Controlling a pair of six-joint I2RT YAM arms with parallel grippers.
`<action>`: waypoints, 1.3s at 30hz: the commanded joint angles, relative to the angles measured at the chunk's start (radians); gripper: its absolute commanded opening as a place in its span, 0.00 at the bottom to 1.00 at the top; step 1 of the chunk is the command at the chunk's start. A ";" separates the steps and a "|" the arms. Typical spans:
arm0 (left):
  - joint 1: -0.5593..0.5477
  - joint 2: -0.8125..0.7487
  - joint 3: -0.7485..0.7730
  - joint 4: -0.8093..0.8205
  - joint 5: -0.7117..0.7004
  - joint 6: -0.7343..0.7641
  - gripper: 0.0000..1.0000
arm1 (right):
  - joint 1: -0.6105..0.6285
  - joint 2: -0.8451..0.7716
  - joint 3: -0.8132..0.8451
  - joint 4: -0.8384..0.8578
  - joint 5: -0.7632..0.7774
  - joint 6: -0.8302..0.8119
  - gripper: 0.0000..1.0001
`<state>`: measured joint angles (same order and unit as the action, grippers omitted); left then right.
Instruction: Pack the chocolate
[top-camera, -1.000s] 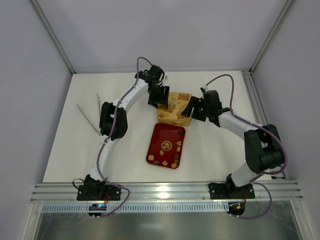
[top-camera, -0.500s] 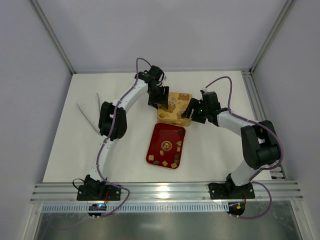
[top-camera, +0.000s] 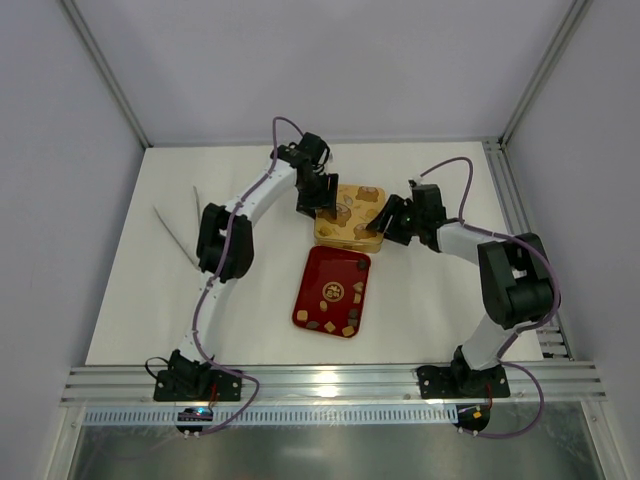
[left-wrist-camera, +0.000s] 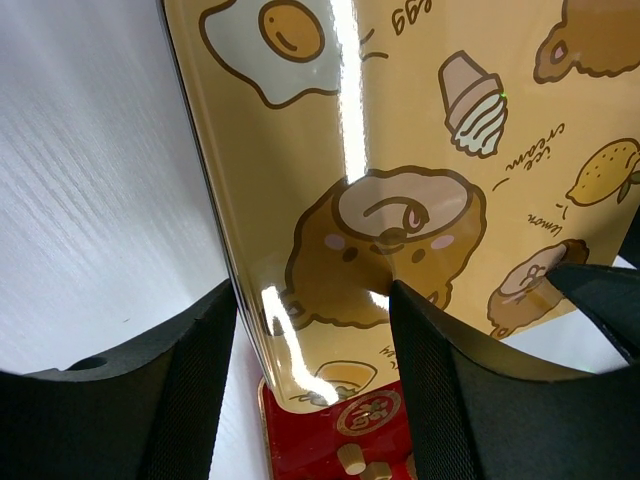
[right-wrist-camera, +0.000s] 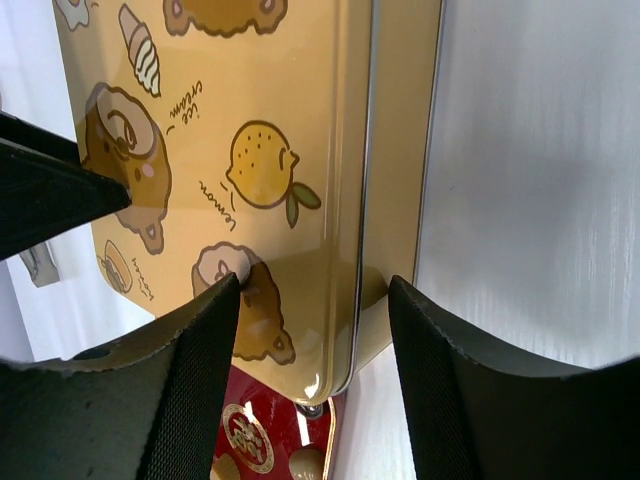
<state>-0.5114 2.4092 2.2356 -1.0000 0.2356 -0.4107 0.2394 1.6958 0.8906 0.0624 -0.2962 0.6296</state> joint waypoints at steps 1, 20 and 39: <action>-0.013 0.022 -0.068 -0.052 -0.094 0.009 0.60 | -0.006 0.054 0.002 -0.013 0.002 -0.001 0.61; 0.005 -0.015 -0.079 -0.023 -0.055 -0.008 0.63 | -0.068 0.306 0.415 -0.180 -0.011 -0.031 0.77; 0.019 -0.021 -0.100 -0.011 -0.033 -0.034 0.61 | -0.071 0.430 0.555 -0.305 0.059 -0.073 0.47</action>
<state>-0.4965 2.3722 2.1689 -0.9848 0.2535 -0.4480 0.1585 2.0838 1.4639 -0.1246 -0.2913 0.6033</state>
